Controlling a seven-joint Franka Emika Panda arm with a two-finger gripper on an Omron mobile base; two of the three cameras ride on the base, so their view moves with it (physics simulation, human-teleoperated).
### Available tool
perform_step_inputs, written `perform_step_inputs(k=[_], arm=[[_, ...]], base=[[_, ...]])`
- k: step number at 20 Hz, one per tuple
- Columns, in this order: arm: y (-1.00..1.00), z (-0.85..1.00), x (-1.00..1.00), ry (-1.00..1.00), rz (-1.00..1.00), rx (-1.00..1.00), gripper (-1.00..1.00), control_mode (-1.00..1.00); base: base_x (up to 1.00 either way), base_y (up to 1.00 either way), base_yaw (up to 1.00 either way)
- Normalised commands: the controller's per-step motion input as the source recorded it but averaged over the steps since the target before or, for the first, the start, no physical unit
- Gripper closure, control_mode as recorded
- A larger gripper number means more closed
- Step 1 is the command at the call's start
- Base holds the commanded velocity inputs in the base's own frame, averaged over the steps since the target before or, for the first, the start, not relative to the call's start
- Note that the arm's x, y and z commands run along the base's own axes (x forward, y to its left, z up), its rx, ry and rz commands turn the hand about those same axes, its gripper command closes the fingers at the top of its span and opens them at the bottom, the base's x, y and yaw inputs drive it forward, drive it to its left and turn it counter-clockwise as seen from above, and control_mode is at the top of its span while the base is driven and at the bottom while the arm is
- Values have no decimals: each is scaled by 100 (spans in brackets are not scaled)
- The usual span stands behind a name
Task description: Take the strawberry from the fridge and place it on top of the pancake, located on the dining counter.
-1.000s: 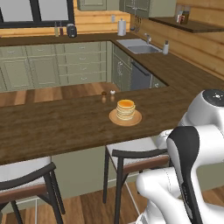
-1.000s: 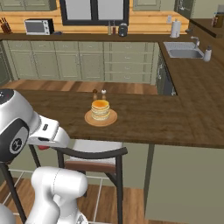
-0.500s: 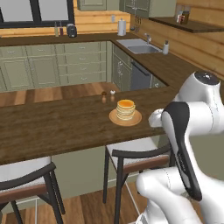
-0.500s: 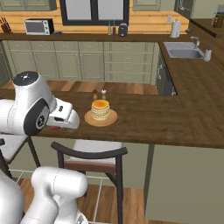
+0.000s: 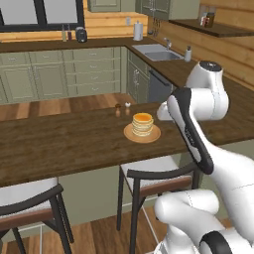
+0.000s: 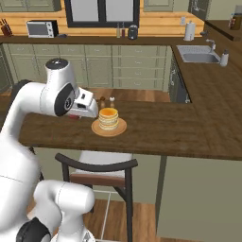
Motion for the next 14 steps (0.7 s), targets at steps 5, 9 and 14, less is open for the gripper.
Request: perform_step_inputs(k=[5, 9, 14], arm=[[-1, -1, 100, 2, 0, -4, 100, -100], [0, -11, 100, 0, 0, 0, 100, -100], [0, -30, 100, -5, 0, 0, 100, -100]], base=[[0, 0, 0], [0, 0, 0], [0, 0, 0]])
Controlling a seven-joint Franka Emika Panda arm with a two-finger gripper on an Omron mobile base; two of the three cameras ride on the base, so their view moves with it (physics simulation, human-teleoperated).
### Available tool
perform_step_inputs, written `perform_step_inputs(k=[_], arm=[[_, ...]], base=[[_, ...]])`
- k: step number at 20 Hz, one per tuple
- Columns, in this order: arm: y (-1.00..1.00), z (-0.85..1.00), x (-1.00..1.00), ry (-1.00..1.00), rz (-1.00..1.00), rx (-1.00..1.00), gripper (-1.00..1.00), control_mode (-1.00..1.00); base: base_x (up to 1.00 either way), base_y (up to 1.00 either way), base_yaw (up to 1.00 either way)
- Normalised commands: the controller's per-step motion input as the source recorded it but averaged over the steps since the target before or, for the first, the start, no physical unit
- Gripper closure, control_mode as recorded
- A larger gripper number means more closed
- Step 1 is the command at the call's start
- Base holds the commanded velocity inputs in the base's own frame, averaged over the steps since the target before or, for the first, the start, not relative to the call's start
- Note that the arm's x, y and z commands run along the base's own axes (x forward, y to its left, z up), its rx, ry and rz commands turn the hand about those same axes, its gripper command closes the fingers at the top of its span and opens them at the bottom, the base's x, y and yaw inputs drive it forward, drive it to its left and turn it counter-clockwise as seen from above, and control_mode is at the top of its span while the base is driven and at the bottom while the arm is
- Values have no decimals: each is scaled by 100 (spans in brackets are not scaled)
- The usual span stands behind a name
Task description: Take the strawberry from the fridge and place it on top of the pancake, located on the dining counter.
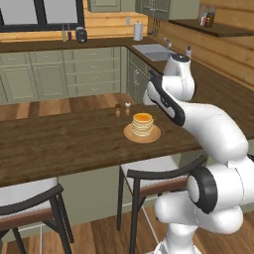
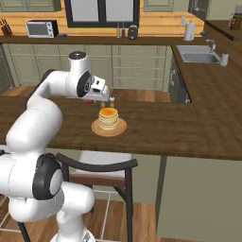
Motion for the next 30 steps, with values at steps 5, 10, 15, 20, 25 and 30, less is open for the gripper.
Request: perform_step_inputs(k=[5, 10, 15, 20, 25, 30], arm=[[0, -36, 100, -6, 0, 0, 100, -100], [-2, -57, 100, 0, 0, 0, 100, -100], [-13, -34, 98, 0, 0, 0, 100, -100], [0, -36, 78, 1, 0, 0, 100, -100], [16, -26, 23, 9, 0, 0, 100, -100], [0, -25, -12, 13, 0, 0, 100, -100]], base=[[0, 0, 0], [0, 0, 0], [0, 0, 0], [0, 0, 0], [0, 0, 0], [0, 0, 0]])
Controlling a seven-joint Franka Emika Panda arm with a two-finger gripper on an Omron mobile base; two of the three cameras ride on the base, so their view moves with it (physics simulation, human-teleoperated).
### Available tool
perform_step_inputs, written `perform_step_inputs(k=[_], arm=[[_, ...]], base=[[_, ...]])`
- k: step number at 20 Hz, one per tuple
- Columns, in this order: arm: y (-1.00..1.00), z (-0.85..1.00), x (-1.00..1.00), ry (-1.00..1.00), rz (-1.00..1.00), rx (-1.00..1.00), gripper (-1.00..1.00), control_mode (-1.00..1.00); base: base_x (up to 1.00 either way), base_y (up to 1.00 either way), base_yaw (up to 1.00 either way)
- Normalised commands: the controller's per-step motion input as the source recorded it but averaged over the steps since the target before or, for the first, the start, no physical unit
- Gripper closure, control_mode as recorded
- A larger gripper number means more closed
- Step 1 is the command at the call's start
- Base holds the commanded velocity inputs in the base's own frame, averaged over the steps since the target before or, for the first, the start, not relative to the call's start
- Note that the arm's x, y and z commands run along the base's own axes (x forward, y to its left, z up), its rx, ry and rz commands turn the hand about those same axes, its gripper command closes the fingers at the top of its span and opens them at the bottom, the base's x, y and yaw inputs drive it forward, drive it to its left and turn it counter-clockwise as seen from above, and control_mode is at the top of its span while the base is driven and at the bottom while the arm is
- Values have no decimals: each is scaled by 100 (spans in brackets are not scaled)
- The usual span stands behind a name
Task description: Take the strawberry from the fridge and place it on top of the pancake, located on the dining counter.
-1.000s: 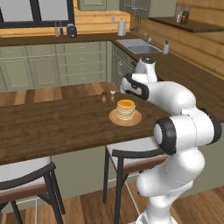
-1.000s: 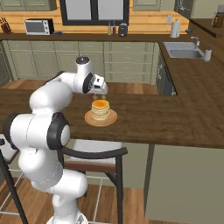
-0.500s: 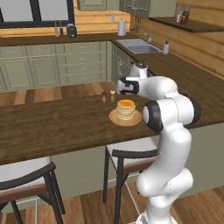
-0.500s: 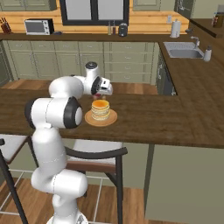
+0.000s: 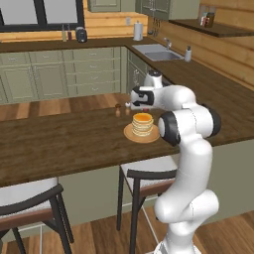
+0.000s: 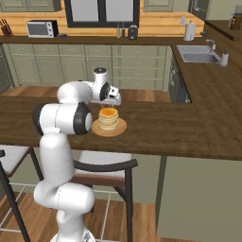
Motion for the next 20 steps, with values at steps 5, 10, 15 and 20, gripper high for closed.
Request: perform_step_inputs(k=[5, 10, 15, 20], arm=[[-14, -30, 0, 6, 0, 0, 100, -100], [-5, -21, 11, 0, 0, 0, 100, -100], [13, -13, 26, 0, 0, -1, 100, -100], [4, -14, 7, 0, 0, 0, 100, -100]], base=[[0, 0, 0], [0, 0, 0], [0, 0, 0], [0, 0, 0]])
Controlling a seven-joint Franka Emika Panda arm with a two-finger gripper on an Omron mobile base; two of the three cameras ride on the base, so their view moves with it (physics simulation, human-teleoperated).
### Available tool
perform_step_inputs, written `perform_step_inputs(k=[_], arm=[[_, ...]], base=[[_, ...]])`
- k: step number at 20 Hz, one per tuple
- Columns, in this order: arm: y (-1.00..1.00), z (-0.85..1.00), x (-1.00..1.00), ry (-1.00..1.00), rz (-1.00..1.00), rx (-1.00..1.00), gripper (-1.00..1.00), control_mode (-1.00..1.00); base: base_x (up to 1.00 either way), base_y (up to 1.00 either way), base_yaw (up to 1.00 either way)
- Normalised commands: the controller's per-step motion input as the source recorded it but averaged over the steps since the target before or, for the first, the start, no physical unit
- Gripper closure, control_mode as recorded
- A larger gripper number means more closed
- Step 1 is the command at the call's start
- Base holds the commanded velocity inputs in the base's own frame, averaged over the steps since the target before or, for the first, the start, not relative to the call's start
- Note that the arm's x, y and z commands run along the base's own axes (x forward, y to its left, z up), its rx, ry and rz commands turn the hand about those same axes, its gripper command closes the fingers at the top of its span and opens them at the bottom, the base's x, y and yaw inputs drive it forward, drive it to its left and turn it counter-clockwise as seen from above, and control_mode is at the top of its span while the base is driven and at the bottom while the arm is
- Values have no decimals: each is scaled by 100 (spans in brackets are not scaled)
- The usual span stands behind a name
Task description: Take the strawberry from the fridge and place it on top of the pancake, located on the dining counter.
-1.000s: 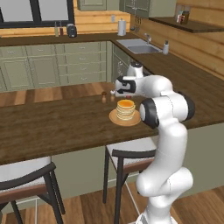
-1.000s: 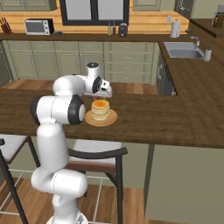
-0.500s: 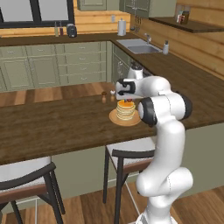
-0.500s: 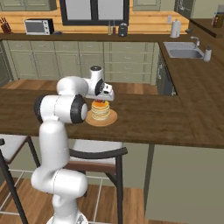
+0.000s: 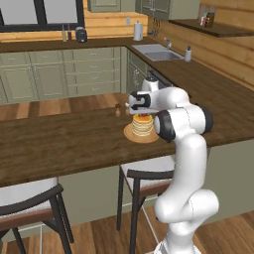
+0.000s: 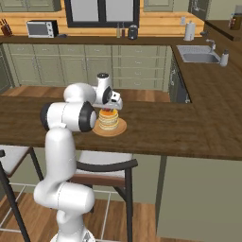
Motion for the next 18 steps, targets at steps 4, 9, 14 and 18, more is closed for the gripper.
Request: perform_step_inputs(k=[4, 9, 14, 18], arm=[[0, -16, 0, 0, 0, 0, 100, -100], [0, -16, 0, 0, 0, 0, 100, -100], [0, -2, 0, 0, 0, 0, 100, -100], [0, 1, 0, 0, 0, 0, 100, -100]], base=[[0, 0, 0], [0, 0, 0], [0, 0, 0], [0, 0, 0]])
